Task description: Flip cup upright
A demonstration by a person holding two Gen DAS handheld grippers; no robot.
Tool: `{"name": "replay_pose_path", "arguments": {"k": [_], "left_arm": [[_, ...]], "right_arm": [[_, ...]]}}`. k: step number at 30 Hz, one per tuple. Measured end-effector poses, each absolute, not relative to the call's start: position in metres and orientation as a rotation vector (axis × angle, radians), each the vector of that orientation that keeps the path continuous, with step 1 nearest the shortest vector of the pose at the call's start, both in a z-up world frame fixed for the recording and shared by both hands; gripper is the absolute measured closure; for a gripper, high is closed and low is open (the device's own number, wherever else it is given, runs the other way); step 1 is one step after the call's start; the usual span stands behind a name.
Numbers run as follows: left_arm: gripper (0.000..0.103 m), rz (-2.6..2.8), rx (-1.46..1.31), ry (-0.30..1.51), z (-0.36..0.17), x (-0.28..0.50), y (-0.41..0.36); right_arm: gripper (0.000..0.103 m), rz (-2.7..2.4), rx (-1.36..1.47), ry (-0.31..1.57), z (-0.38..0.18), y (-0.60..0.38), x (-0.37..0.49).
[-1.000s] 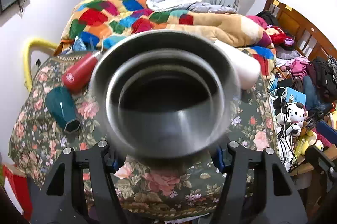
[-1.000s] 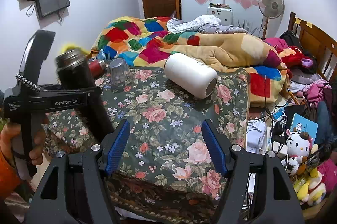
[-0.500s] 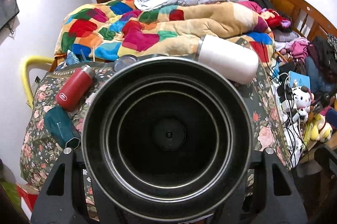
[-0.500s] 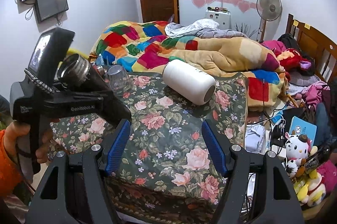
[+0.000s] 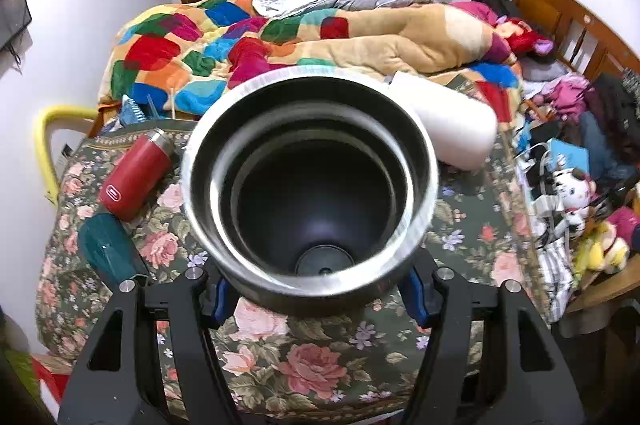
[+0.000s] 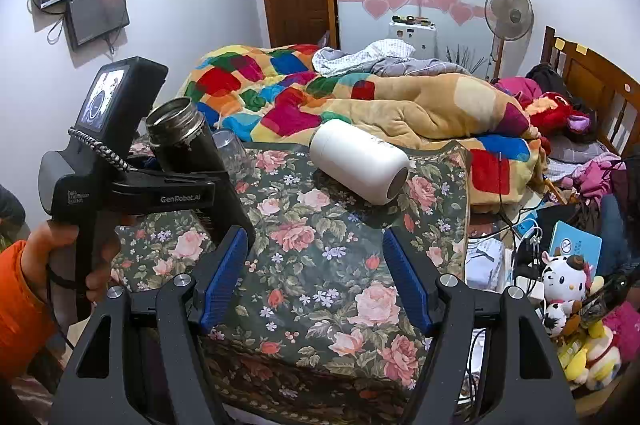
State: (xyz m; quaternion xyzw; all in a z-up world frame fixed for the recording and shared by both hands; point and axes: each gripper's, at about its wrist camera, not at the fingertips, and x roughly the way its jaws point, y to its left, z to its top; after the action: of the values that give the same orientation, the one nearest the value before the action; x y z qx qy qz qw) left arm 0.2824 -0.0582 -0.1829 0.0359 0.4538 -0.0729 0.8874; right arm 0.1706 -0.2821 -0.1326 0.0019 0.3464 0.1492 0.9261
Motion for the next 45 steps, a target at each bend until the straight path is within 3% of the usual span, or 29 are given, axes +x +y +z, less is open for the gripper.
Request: {"name": "replay_pose_path", "arguments": {"k": [8, 16, 22, 31, 36, 45], "left_arm": [[0.038, -0.168, 0.078, 0.797, -0.135, 0.228, -0.044], [0.038, -0.131, 0.08, 0.474, -0.053, 0.13, -0.022], [0.031, -0.108, 0.038, 0.271, -0.014, 0.06, -0.007], [0.008, -0.065, -0.008, 0.125, -0.002, 0.002, 0.001], [0.0, -0.028, -0.002, 0.107, -0.004, -0.009, 0.0], [0.0, 0.006, -0.02, 0.101, -0.006, -0.021, 0.001]], "right_arm": [[0.036, 0.302, 0.016, 0.632, -0.105, -0.281, 0.152], [0.036, 0.32, 0.065, 0.461, -0.051, -0.273, 0.113], [0.035, 0.341, 0.102, 0.299, -0.013, -0.265, 0.072], [0.02, 0.327, 0.081, 0.148, 0.004, -0.248, 0.026], [0.001, 0.298, 0.056, 0.124, 0.0, -0.244, 0.018], [0.0, 0.293, 0.061, 0.135, -0.004, -0.244, 0.012]]}}
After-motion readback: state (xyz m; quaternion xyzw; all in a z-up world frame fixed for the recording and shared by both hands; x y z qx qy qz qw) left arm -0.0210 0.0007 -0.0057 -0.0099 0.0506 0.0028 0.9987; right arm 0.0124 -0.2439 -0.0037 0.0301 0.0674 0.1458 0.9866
